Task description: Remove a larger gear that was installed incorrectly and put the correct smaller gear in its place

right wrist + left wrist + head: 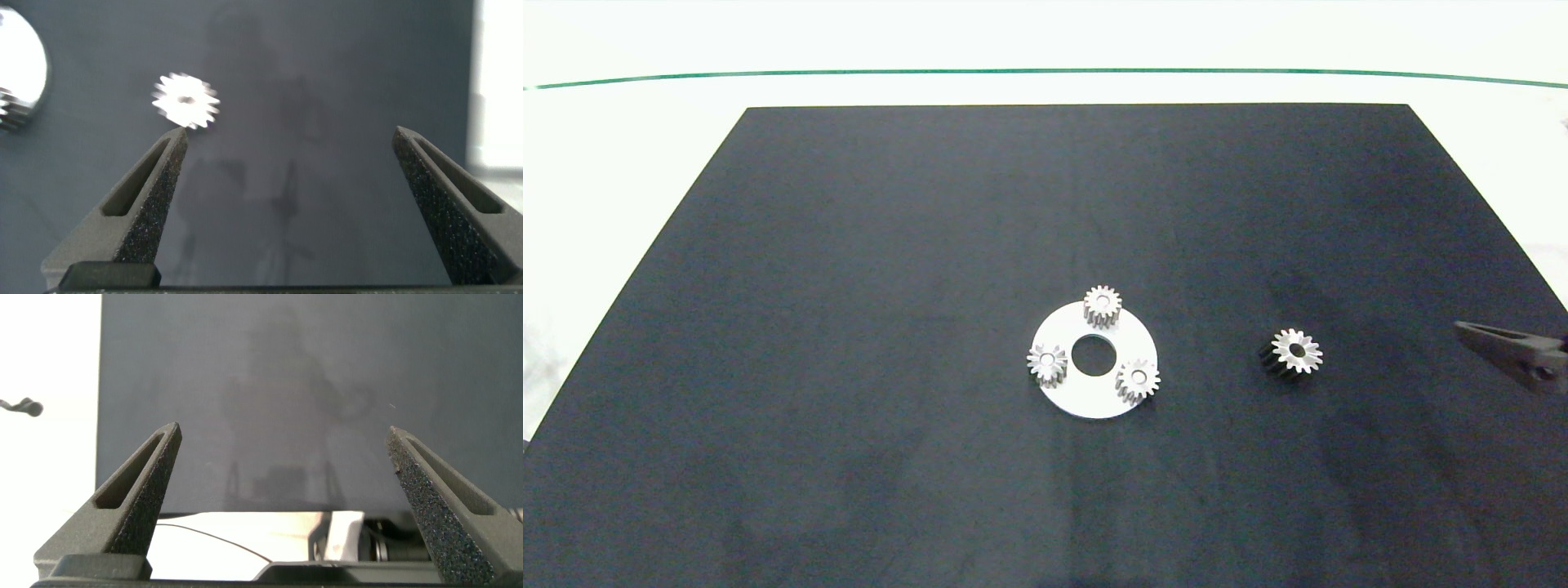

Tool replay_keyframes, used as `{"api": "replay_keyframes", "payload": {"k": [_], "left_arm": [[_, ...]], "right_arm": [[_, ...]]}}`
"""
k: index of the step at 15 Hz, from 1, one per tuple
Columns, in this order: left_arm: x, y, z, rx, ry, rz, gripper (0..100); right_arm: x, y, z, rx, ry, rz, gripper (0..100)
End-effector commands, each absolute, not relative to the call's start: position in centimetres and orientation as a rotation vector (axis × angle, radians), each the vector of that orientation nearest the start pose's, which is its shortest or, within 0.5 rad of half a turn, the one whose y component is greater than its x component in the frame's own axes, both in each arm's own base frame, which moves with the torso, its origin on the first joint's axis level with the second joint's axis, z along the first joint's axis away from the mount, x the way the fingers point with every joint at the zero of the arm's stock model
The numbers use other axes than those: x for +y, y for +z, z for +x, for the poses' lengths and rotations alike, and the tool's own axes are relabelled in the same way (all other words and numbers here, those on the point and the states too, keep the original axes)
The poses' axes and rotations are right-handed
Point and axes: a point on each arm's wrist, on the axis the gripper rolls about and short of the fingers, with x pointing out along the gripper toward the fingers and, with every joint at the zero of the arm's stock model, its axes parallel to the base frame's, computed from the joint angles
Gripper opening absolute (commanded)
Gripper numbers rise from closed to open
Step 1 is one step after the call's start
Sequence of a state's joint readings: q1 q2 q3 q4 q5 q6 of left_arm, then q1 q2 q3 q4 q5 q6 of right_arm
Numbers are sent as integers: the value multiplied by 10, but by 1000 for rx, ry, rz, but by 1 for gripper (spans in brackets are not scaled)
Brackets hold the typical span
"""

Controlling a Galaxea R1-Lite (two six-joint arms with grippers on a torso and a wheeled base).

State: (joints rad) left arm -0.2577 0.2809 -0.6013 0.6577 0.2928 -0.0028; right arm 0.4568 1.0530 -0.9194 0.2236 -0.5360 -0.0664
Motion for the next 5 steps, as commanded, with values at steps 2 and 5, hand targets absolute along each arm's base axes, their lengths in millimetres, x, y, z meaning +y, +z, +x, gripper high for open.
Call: {"api": "replay_keyframes", "payload": {"k": [2, 5], "left_arm": [[18, 168, -66, 238, 147, 101, 100], [16, 160, -80, 172, 193, 121, 100]], "right_arm": [[-7, 282, 20, 155, -254, -219, 100], [-18, 278, -23, 55, -314, -221, 100]]}}
